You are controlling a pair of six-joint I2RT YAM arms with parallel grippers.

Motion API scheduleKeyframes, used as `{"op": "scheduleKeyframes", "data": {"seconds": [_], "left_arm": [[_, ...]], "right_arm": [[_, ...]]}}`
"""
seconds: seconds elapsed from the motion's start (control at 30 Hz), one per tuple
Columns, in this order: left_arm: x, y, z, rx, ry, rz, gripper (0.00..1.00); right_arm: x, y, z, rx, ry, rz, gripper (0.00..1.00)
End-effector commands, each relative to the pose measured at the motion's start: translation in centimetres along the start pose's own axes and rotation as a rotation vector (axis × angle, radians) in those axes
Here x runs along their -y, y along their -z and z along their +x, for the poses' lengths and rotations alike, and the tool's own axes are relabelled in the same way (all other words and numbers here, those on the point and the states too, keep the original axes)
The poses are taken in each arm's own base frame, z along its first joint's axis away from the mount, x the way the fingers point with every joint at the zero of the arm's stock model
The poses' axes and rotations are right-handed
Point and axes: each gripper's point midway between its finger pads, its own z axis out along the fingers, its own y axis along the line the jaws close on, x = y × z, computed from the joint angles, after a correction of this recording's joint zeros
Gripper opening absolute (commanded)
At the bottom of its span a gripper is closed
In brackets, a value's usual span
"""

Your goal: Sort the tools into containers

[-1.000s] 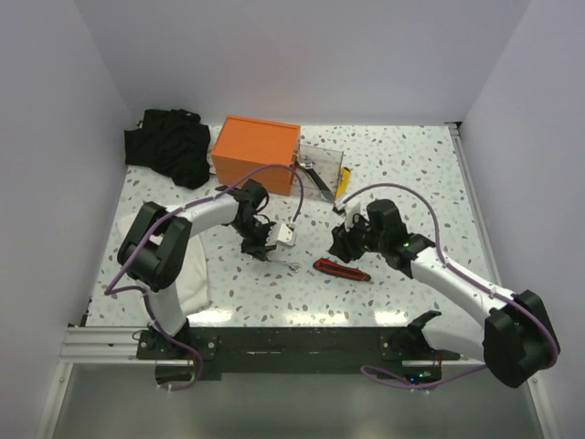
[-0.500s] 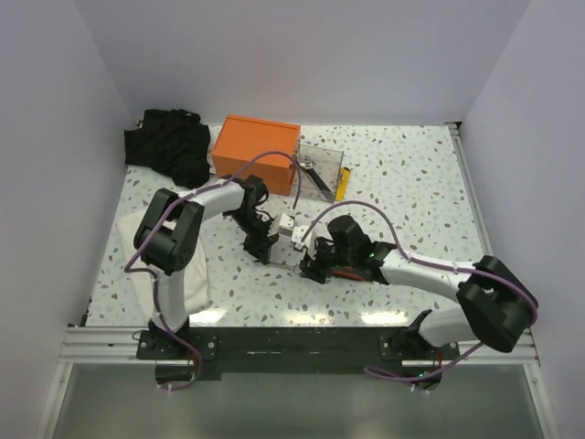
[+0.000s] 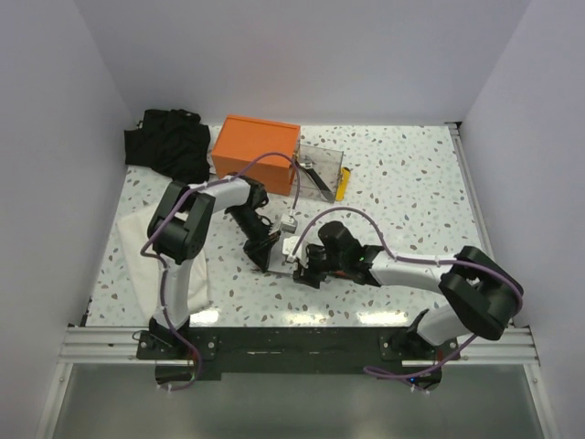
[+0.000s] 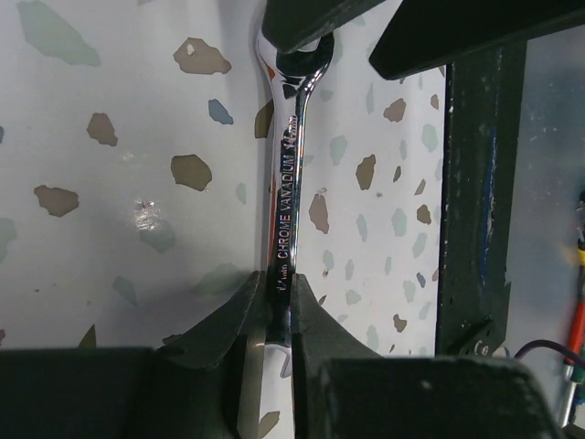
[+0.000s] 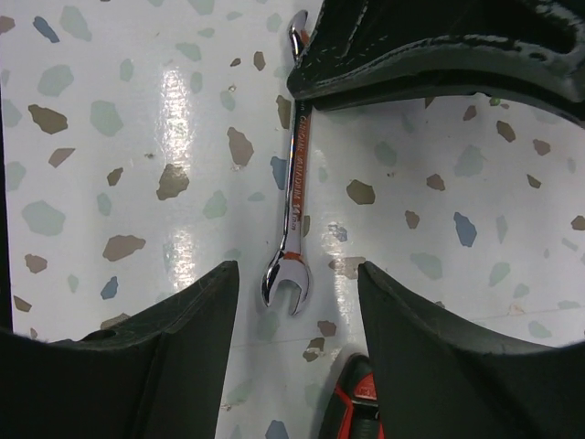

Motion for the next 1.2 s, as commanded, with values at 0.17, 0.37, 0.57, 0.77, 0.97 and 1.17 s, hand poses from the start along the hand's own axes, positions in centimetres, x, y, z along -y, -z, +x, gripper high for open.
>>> {"op": "scheduleKeyframes", "data": {"seconds": [0.17, 0.37, 0.57, 0.77, 0.97, 1.17], "left_arm": [[1.2, 0.6, -2.1, 0.109, 0.07, 0.085, 0.0], [1.7, 0.3, -1.8, 0.116, 0.089, 0.103, 0.0], [2.2, 0.5, -2.2, 0.163, 0.095, 0.118, 0.03], [3.4, 6.1, -8.6, 0.294, 0.045, -0.026, 0.33], [2.5, 16.7, -16.0, 0.461, -0.041, -0.539, 0.39], [-0.3, 26.2, -17.2, 0.576, -0.008, -0.984, 0.39]], "right_arm": [[0.0, -1.5, 0.3, 0.001, 0.066, -0.035, 0.59], [-0.4, -2.3, 2.1, -0.04, 0.083, -0.044, 0.56], [-0.9, -2.8, 2.9, -0.074, 0.095, -0.063, 0.1], [-0.3, -0.7, 0.6, -0.037, 0.089, -0.014, 0.0], [4.5, 5.4, -5.9, 0.104, -0.092, 0.147, 0.0], [13.2, 11.6, -6.8, 0.205, -0.504, 0.464, 0.0]]}}
